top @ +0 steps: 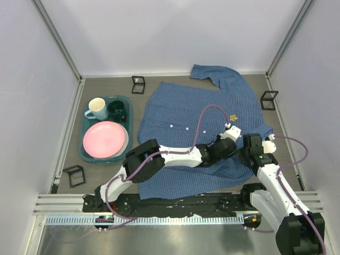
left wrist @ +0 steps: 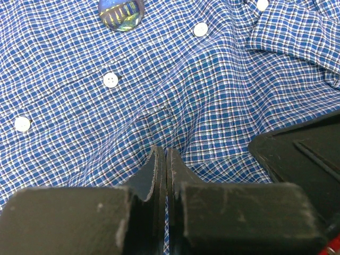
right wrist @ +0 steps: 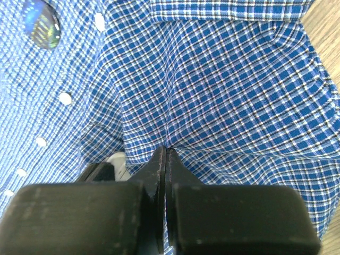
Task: Remove the brooch from the garment
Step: Remove the brooch from the clothes.
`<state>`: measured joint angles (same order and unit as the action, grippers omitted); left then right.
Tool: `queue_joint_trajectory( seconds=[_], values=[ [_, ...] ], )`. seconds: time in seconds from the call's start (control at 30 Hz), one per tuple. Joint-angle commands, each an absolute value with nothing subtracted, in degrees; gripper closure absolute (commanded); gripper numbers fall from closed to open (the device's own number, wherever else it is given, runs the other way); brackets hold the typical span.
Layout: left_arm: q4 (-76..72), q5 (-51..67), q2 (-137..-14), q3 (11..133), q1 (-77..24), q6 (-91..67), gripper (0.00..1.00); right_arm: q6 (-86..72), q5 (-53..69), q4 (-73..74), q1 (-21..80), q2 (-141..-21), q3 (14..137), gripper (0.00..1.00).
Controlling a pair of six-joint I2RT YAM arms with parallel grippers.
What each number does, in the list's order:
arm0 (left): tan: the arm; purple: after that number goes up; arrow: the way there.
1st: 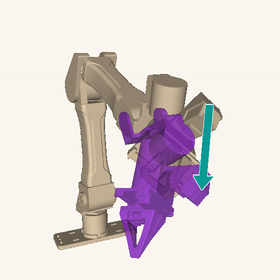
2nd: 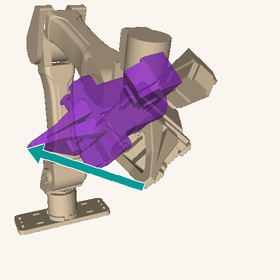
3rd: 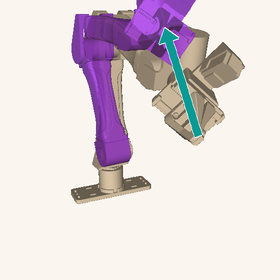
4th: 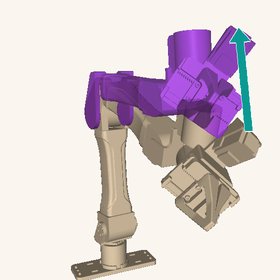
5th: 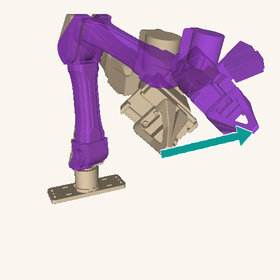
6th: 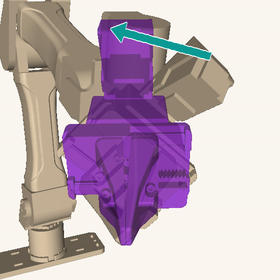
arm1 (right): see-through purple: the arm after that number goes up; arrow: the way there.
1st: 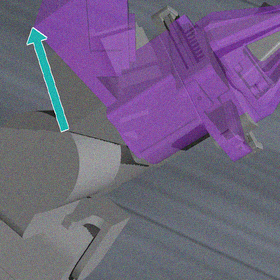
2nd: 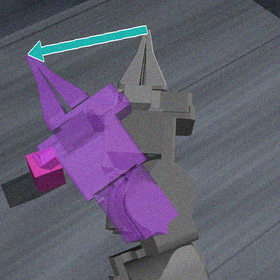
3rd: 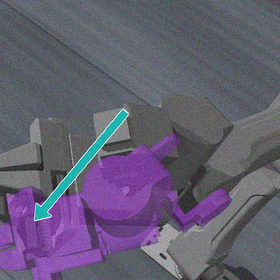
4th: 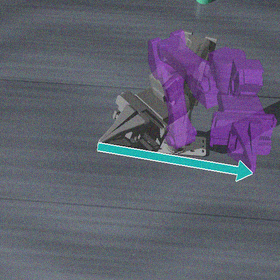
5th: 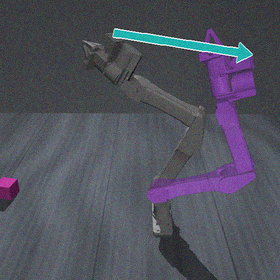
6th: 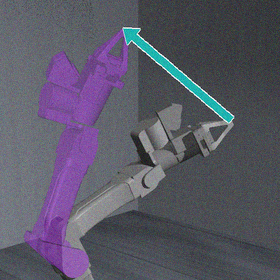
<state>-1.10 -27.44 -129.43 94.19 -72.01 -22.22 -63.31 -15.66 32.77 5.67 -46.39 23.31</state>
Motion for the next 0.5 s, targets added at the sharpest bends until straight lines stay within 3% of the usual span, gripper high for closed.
queue_joint_trajectory(
  seconds=[0.0,0.47],
  values=[
    [-2.9,-30.0,-131.0,95.4,-72.3,-20.3,1.00,-64.2,-14.7,36.2,5.3,-43.7,26.8,0.99],
    [-2.8,-32.4,-131.9,95.9,-72.4,-18.3,1.00,-64.6,-15.8,41.8,4.8,-38.1,29.2,0.99]
  ],
)
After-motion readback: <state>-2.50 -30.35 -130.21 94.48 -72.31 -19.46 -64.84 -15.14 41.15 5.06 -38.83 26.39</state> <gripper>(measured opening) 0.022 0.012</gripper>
